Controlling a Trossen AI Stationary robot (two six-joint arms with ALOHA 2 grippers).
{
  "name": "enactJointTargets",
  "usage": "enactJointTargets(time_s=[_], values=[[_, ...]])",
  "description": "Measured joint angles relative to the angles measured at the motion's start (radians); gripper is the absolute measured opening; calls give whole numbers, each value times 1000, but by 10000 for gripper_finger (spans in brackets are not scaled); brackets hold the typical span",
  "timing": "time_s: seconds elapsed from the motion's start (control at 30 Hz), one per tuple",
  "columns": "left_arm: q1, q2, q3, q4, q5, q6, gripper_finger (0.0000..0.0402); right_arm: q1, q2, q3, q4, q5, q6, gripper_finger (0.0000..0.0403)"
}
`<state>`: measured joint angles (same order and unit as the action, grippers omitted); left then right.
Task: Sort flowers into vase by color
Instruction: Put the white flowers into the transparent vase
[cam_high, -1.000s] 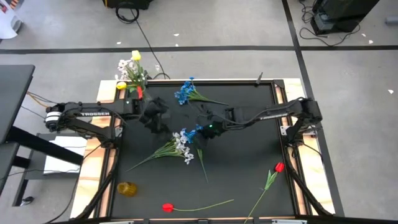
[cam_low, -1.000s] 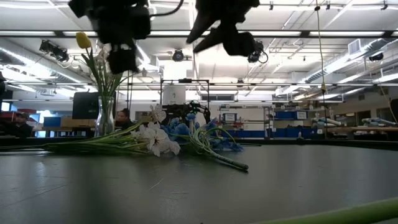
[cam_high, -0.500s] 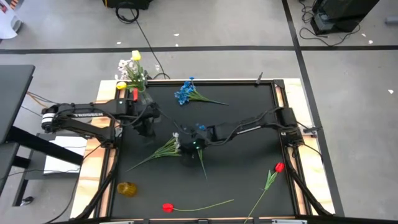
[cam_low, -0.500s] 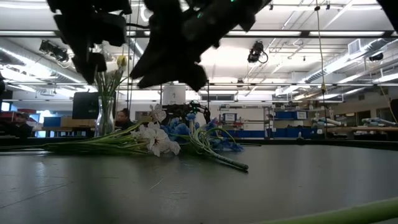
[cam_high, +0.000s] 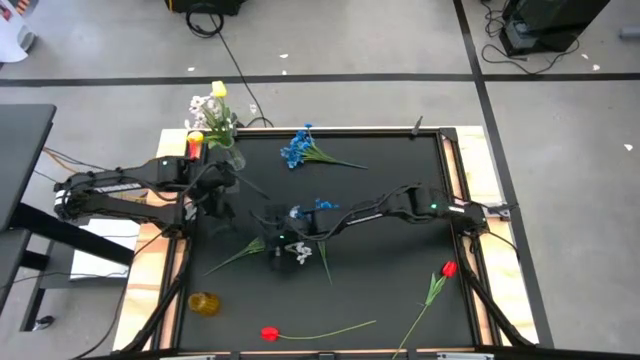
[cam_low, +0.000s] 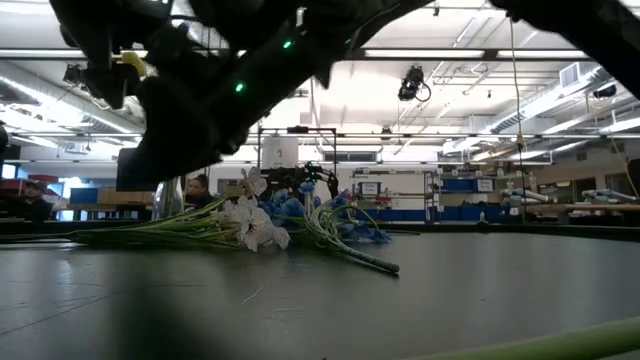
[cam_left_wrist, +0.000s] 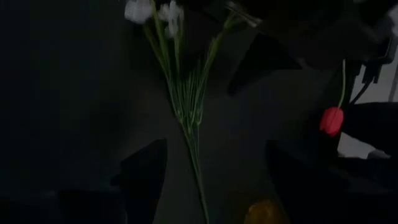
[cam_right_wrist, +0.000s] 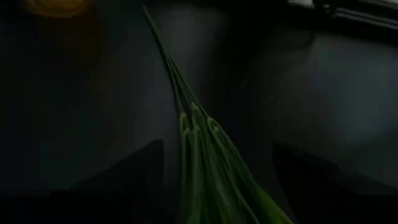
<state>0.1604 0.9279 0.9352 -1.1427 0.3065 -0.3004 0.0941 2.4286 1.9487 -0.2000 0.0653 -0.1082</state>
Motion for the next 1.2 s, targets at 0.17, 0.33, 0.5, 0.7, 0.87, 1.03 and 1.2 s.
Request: enactJointTargets(time_s=[0.17, 0.33, 0.5, 0.7, 0.87, 1.03, 1.2], values=[[0, -7, 0, -64, 0, -34, 276, -32, 100, 141, -164, -78, -1, 326], [-2, -8, 0, -81, 0, -63, 276, -52, 135, 194, -301, -172, 2, 307], [-2, -8, 0, -81, -31, -92, 276, -58, 128, 198, -381, -189, 2, 246], [-2, -8, 0, -80, -54, -100, 276, -57, 68, 190, -491, -201, 95, 137], [-2, -8, 0, -74, -106, -97, 276, -66, -19, 193, -575, -218, 243, 70], [-2, -8, 0, -53, -131, -54, 276, -108, -78, 192, -716, -333, 415, 22], [-2, -7, 0, 56, -132, 24, 269, -168, -131, 192, -864, -535, 642, 14]])
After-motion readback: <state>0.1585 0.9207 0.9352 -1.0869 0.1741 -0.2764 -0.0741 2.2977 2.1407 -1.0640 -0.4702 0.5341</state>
